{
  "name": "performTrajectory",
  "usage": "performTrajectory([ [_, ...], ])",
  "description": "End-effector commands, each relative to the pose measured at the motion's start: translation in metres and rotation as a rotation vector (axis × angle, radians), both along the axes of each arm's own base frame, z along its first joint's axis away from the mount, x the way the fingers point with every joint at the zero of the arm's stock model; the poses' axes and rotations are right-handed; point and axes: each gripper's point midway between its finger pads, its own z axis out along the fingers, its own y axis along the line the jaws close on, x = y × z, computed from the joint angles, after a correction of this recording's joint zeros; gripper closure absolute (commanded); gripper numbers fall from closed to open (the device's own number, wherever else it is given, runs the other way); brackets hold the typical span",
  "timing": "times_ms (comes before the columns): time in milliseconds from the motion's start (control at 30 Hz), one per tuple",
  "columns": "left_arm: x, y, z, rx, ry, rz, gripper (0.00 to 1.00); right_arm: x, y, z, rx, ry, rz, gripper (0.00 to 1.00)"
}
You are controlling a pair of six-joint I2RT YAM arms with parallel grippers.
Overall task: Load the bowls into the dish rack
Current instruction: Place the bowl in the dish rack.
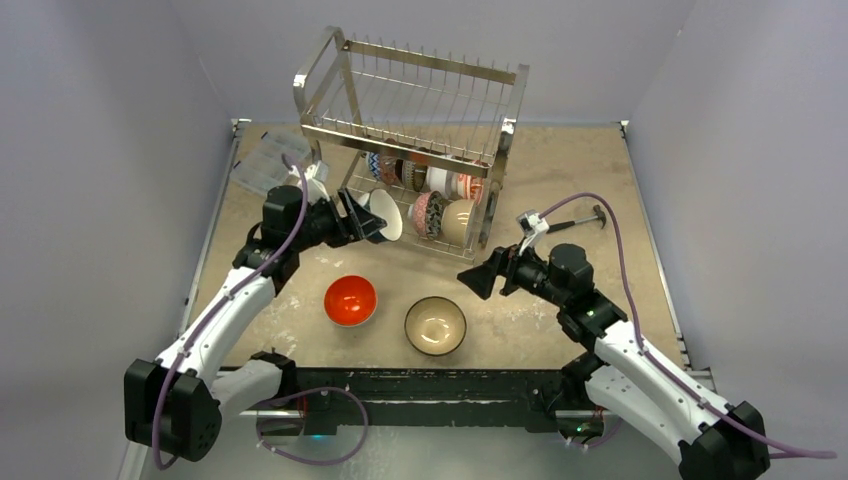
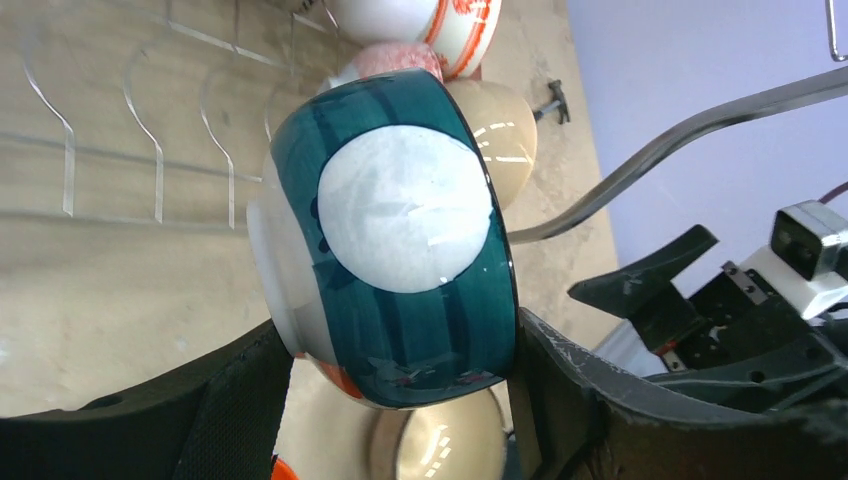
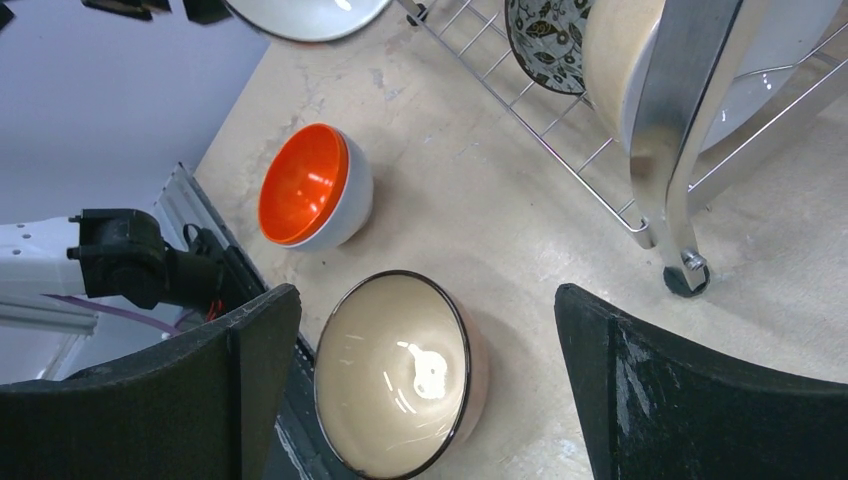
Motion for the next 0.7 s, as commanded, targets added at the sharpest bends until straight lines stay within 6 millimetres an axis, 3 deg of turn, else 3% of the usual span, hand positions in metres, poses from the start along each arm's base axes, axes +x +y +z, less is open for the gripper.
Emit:
performTrajectory([
  [0,0.025,0.016,0.049,0.134,-0.270,0.031,1.00,0.005,0.000,0.022,0.008,-0.070,-0.007,0.01],
  [167,0.041,0.032,0.059,0.213,-0.381,0.115,1.00,0.003,-0.001,0.021,0.013,-0.062,-0.009,0.01],
  [300,0.051,0.031,0.069,0.194,-0.483,0.127,1.00,0.002,-0.002,0.019,0.015,-0.059,-0.008,0.01],
  [667,0.061,0.022,0.048,0.142,-0.598,0.134,1.00,-0.003,-0.003,0.021,0.021,-0.089,0.008,0.01],
])
